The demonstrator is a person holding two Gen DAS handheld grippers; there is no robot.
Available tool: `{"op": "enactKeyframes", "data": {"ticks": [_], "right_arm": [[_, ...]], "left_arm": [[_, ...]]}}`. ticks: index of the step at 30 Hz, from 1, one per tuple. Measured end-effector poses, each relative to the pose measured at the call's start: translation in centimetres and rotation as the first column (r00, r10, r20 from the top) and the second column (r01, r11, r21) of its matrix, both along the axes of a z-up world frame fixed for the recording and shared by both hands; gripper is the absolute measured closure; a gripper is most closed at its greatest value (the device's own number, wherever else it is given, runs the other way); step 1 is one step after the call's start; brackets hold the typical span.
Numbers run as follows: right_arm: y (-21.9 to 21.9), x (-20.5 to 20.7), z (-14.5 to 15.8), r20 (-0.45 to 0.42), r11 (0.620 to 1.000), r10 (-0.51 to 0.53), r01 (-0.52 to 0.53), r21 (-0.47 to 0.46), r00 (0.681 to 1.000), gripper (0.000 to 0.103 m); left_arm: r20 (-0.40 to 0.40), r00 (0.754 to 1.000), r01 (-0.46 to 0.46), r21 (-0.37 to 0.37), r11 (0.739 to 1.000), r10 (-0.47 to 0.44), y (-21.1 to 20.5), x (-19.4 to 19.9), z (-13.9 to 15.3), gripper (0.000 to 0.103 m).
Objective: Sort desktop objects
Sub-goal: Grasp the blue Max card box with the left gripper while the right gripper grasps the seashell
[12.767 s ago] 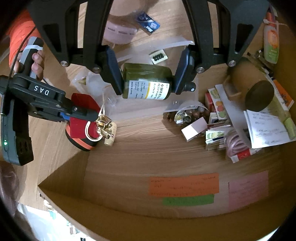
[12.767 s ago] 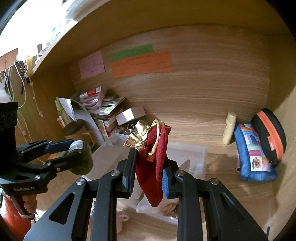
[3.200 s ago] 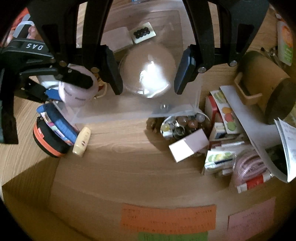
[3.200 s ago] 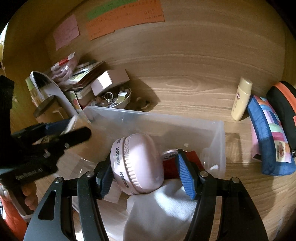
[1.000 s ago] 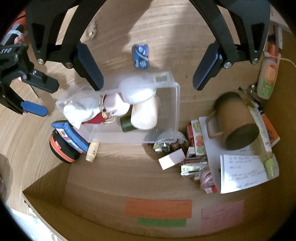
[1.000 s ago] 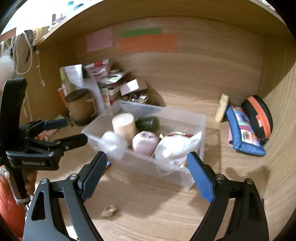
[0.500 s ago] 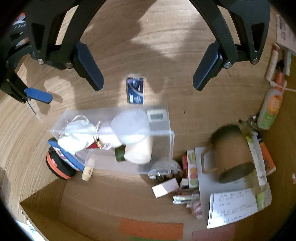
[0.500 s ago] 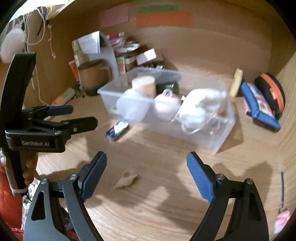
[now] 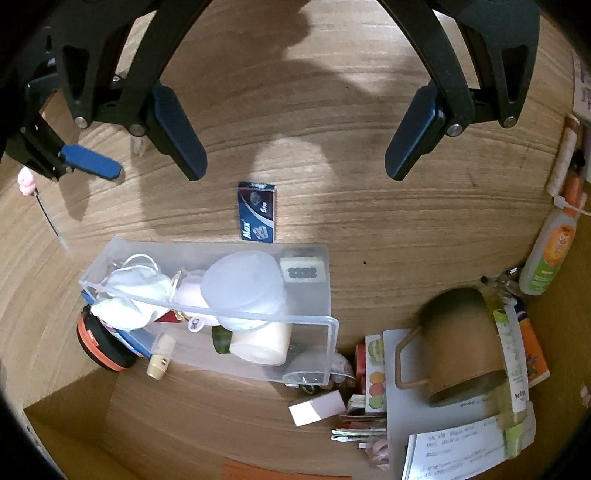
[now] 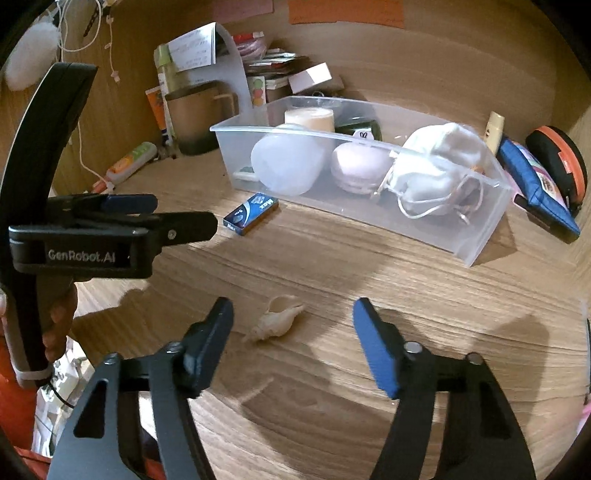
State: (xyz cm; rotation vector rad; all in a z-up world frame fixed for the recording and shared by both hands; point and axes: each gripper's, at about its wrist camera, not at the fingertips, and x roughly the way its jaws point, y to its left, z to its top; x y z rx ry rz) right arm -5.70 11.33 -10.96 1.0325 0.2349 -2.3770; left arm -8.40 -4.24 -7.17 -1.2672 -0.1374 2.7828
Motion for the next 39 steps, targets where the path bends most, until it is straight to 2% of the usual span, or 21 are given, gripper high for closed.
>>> {"op": "enactKeyframes", "data": {"ticks": [2,4,8,10,16,20,26,29,34,36,39], "right_arm": [[0.0,0.0,-0.1,0.001,1.0,0.001,-0.001,-0.001,1.0,0.049],[0.0,-0.1,-0.4,0.012,1.0,0.007,-0.007,-0.002,1.0,0.061],[-0.1,0.0,-0.6,0.003,1.0,0.01,-0.01,-0.001,1.0,0.065],[-0.2,0.1,-0.6,-0.007,1.0,0.014,-0.014,0.002,1.0,0.071],[-0.3,0.1,-0.7,-0.024,1.0,0.026,-0.025,0.009,0.999,0.087],[0.2,-0.4,-0.6,0.0,0.999,0.022,-0.022,-0.026,1.0,0.087],[1.4,-1.1,-0.1,0.014,0.998,0.003,-0.002,-0.069,1.0,0.087],[2.0,-1.5,0.3,0.015,0.996,-0.011,0.012,-0.088,1.0,0.087],[2.7,-1.9,0.8,0.013,0.993,-0.021,0.022,-0.114,1.0,0.087],[2.8,-2.0,1.0,0.009,0.993,-0.023,0.024,-0.118,1.0,0.087],[3.0,-2.3,1.3,0.006,0.992,-0.024,0.025,-0.127,1.0,0.087]], "left_arm": [[-0.011,1.0,0.001,-0.014,1.0,-0.001,0.2,-0.2,0.1,0.005],[-0.021,1.0,0.008,-0.034,0.999,-0.009,0.6,-0.4,0.3,0.005],[-0.035,0.999,0.021,-0.068,0.997,-0.024,1.2,-0.8,0.5,0.005],[-0.038,0.999,0.031,-0.074,0.997,-0.034,1.5,-1.1,0.5,0.006],[-0.005,0.999,0.045,-0.089,0.995,-0.045,2.0,-2.8,-0.1,0.018],[0.026,0.999,0.05,-0.097,0.994,-0.048,2.3,-3.8,-0.8,0.03],[0.042,0.997,0.065,-0.111,0.992,-0.06,3.0,-4.3,-1.5,0.031],[0.056,0.996,0.07,-0.12,0.99,-0.064,3.3,-4.7,-1.9,0.04],[0.054,0.997,0.063,-0.121,0.991,-0.057,3.2,-5.2,-1.8,0.044],[0.051,0.997,0.067,-0.122,0.99,-0.061,3.4,-5.4,-1.7,0.052],[0.048,0.997,0.071,-0.122,0.99,-0.066,3.6,-5.6,-1.6,0.059]]}}
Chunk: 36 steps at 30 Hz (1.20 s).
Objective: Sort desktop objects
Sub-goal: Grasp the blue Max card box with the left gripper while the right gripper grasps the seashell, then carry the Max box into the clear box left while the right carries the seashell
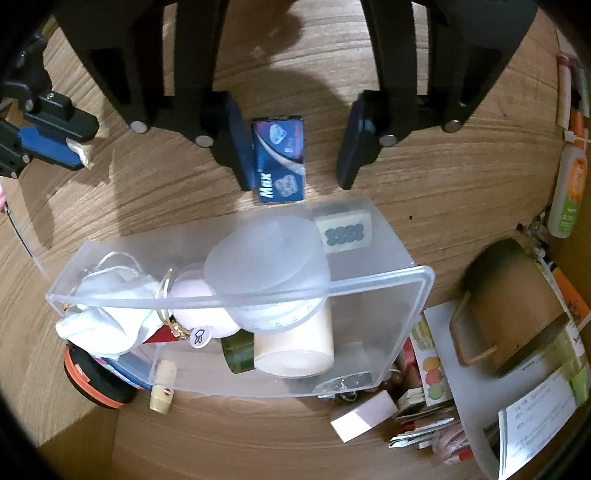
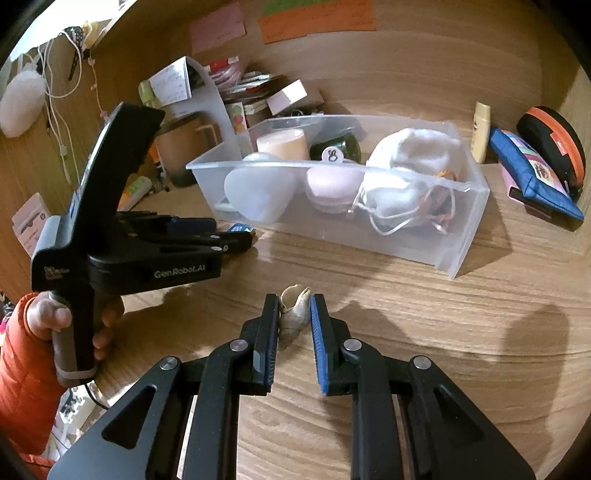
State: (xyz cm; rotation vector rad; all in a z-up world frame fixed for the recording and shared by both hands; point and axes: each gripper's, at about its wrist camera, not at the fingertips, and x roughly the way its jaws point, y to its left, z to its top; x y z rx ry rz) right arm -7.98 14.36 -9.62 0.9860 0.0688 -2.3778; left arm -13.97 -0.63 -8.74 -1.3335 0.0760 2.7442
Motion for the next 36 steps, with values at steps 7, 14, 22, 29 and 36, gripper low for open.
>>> {"op": "enactKeyframes", "data": {"ticks": [7,14,22,29,36], "right_arm": [[0.7,-0.7,0.6,-0.002,1.0,-0.011,0.011,-0.023,1.0,0.087],[1.1,-1.4,1.6,-0.018,0.999,-0.026,0.025,-0.033,1.0,0.087],[1.7,-2.2,3.1,-0.034,0.997,-0.042,0.04,-0.067,0.999,0.087],[1.8,-2.7,4.7,-0.067,0.995,-0.058,0.052,-0.091,0.996,0.088],[1.7,-3.3,6.2,-0.098,0.993,-0.049,0.038,-0.109,0.994,0.088]], "left_arm": [[-0.006,1.0,-0.003,-0.007,1.0,0.003,0.1,-0.3,0.2,0.076],[-0.05,0.999,-0.008,-0.005,1.0,0.008,0.0,0.8,0.9,0.077],[-0.114,0.993,-0.022,0.042,0.999,0.027,-0.9,2.9,2.8,0.077],[-0.181,0.983,-0.008,0.085,0.996,0.024,-1.5,4.6,5.7,0.077],[-0.25,0.968,-0.008,0.095,0.995,0.031,-1.9,4.9,8.3,0.077]]}}
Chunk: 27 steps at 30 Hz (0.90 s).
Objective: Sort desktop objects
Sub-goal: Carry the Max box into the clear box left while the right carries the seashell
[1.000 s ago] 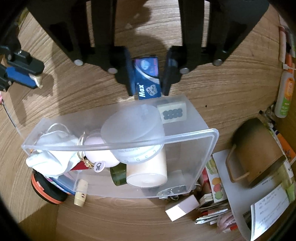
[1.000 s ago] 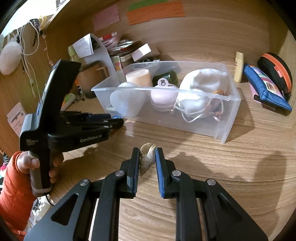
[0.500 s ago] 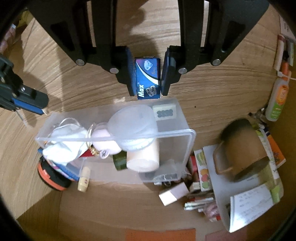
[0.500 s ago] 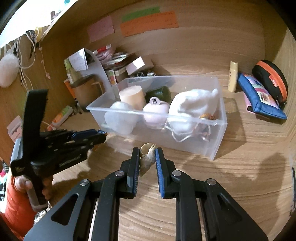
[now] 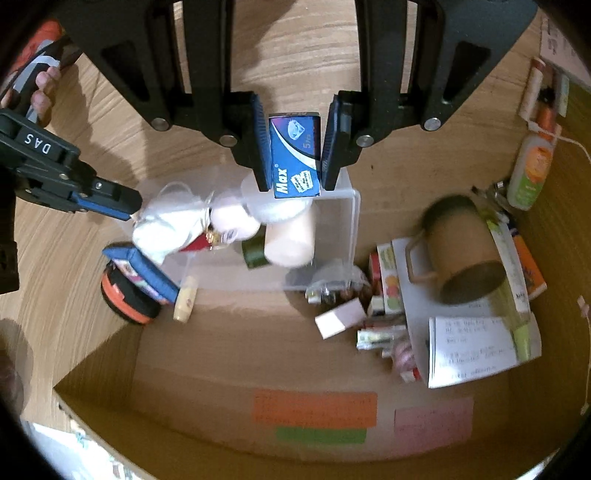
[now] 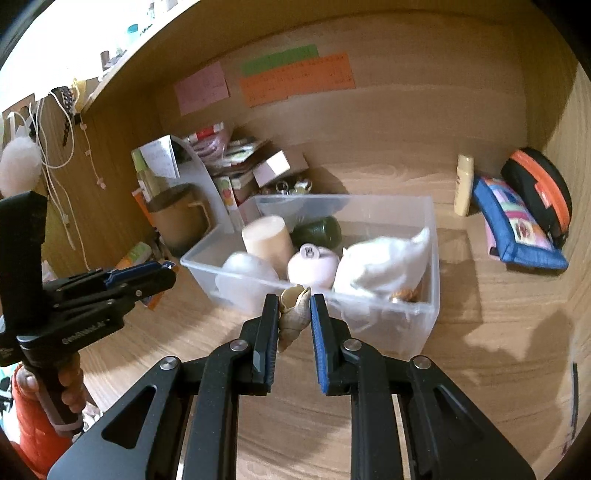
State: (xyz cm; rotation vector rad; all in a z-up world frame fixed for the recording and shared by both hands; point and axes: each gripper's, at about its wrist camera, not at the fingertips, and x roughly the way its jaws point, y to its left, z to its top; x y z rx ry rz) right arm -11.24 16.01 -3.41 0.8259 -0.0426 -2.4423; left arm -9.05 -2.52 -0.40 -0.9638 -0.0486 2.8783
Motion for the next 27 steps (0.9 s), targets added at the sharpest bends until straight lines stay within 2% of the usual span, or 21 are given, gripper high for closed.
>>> {"op": "enactKeyframes", "data": {"ticks": [8,15,27], "right_arm": [[-0.2,-1.0,2.2,-0.058,1.0,-0.003,0.003,0.0,0.998,0.088],[-1.1,-2.5,3.2,-0.086,1.0,0.002,0.0,0.022,0.996,0.088],[-1.7,-6.9,1.4,-0.029,0.997,-0.02,0.022,0.074,0.999,0.088]], "left_arm": [[-0.045,0.999,0.001,-0.019,1.0,-0.002,-0.1,-1.3,2.2,0.077],[-0.062,0.998,0.028,-0.023,0.999,-0.03,0.5,-2.7,3.0,0.077],[0.021,0.992,0.127,-0.004,0.992,-0.127,3.1,-7.9,1.2,0.077]]}}
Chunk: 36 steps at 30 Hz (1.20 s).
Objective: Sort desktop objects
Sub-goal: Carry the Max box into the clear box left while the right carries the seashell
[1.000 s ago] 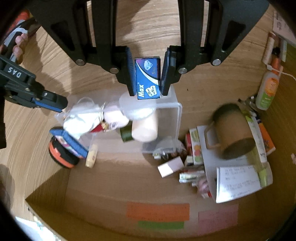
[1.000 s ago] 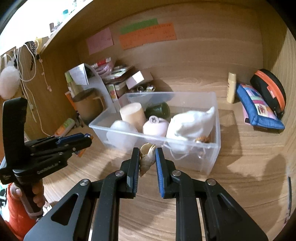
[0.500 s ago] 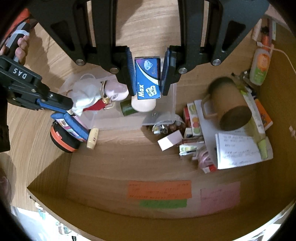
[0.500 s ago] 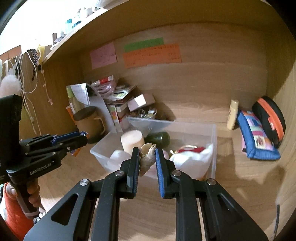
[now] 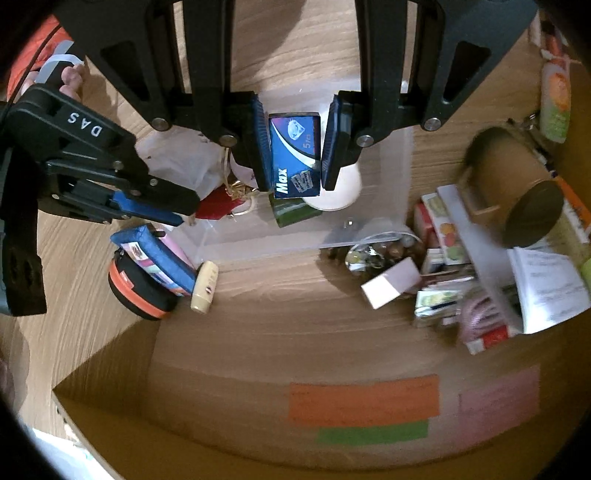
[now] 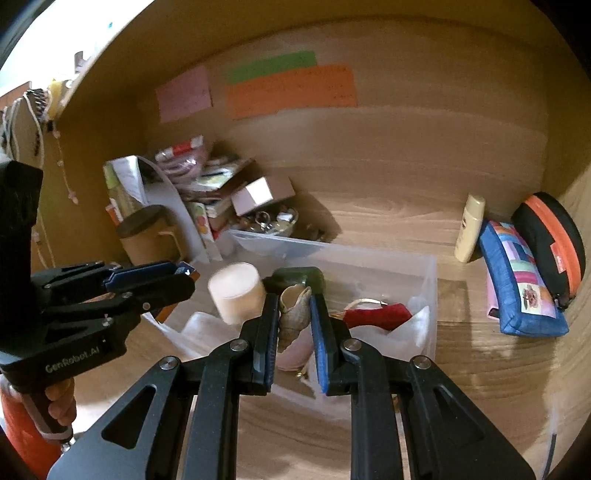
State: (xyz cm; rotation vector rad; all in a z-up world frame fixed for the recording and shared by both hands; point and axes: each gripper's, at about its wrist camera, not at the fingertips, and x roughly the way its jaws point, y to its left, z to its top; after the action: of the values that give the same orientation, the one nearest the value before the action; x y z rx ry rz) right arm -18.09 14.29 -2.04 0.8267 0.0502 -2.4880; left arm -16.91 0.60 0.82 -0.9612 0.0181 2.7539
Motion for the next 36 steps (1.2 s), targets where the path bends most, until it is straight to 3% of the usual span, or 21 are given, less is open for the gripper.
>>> {"op": "enactKeyframes", "data": {"ticks": [13,32,36], "right_arm": [[0.3,-3.3,-2.4,0.058,0.999,-0.044,0.044,0.009,0.997,0.088],[-0.1,-4.1,-3.3,0.062,0.995,-0.084,0.081,0.05,0.995,0.087],[-0.1,-4.0,-3.3,0.065,0.997,-0.073,0.07,0.042,0.995,0.081]], "left_arm": [[0.027,0.998,0.066,-0.03,0.997,-0.065,2.1,-3.5,-1.7,0.077],[0.066,0.993,0.102,-0.051,0.993,-0.099,2.4,-5.1,-3.9,0.077],[0.065,0.993,0.101,-0.054,0.993,-0.097,2.4,-5.0,-4.0,0.077]]}}
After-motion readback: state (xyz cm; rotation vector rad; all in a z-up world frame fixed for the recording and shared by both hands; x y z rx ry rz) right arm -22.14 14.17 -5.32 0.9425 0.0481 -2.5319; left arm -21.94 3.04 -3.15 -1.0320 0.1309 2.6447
